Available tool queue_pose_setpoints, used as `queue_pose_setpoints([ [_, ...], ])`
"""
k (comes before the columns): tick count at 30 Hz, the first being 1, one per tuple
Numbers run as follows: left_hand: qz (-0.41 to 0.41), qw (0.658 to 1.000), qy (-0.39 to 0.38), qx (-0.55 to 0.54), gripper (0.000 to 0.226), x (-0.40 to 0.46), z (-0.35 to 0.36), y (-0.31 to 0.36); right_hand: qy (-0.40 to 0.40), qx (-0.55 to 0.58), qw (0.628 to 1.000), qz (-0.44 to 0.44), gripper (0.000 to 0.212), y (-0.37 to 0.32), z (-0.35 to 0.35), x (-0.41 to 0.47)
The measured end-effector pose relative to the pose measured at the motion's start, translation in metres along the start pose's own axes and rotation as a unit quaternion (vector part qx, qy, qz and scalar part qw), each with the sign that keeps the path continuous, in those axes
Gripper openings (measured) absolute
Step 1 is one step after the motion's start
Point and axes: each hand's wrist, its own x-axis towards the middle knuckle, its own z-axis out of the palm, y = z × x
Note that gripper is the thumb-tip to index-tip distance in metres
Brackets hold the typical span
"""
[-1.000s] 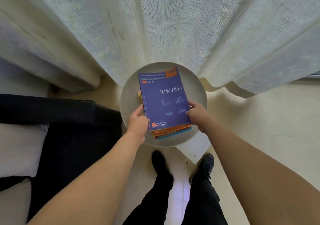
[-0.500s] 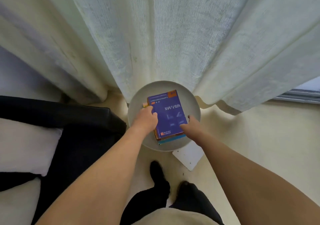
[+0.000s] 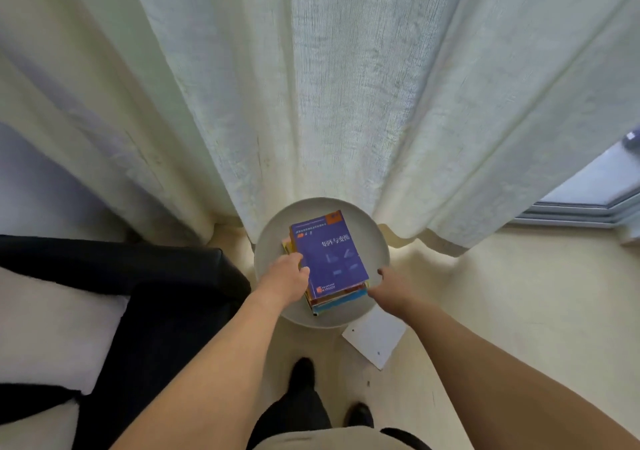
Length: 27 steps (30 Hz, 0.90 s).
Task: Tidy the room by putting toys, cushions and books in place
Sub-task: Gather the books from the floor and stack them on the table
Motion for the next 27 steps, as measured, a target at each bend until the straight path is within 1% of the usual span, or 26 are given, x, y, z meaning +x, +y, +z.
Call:
queue_pose_setpoints([
  [3,-0.010,1.000,-0.013,-0.002,0.025,0.017,0.000,-0.005,-0.011,-0.014,0.999,0.030,0.038,-0.001,-0.006,0.007],
  [7,-0.046,0.998,-0.022,-0.048,0.019,0.051,0.000,0.002,-0.009,-0.023,0.999,0.040,0.056,-0.007,-0.015,0.024],
  [9,-0.071,0.995,-0.019,-0.063,0.018,0.062,0.002,0.008,-0.007,-0.032,0.999,0.035,0.058,-0.009,-0.021,0.032],
  [12,-0.116,0.990,-0.006,-0.076,0.010,0.075,0.009,0.017,-0.014,-0.036,0.999,0.029,0.062,-0.013,-0.034,0.046],
  [15,-0.154,0.983,0.000,-0.103,0.011,0.090,0.020,0.022,-0.046,-0.032,0.998,0.016,0.067,-0.016,-0.050,0.070],
  [18,-0.179,0.975,-0.017,-0.131,0.014,0.099,0.027,0.017,-0.060,-0.034,0.998,-0.001,0.067,-0.021,-0.059,0.084],
  [21,-0.219,0.964,-0.003,-0.149,0.012,0.107,0.039,0.013,-0.077,-0.040,0.996,-0.017,0.066,-0.017,-0.064,0.109],
  [22,-0.244,0.957,0.006,-0.159,0.015,0.112,0.048,0.009,-0.085,-0.050,0.995,-0.026,0.065,-0.016,-0.063,0.121],
  [25,-0.282,0.945,0.028,-0.165,0.026,0.134,0.077,-0.004,-0.090,-0.048,0.994,-0.032,0.056,-0.008,-0.049,0.155],
  [27,-0.301,0.943,0.034,-0.138,0.040,0.147,0.096,-0.011,-0.097,-0.035,0.994,-0.024,0.051,0.000,-0.038,0.169],
])
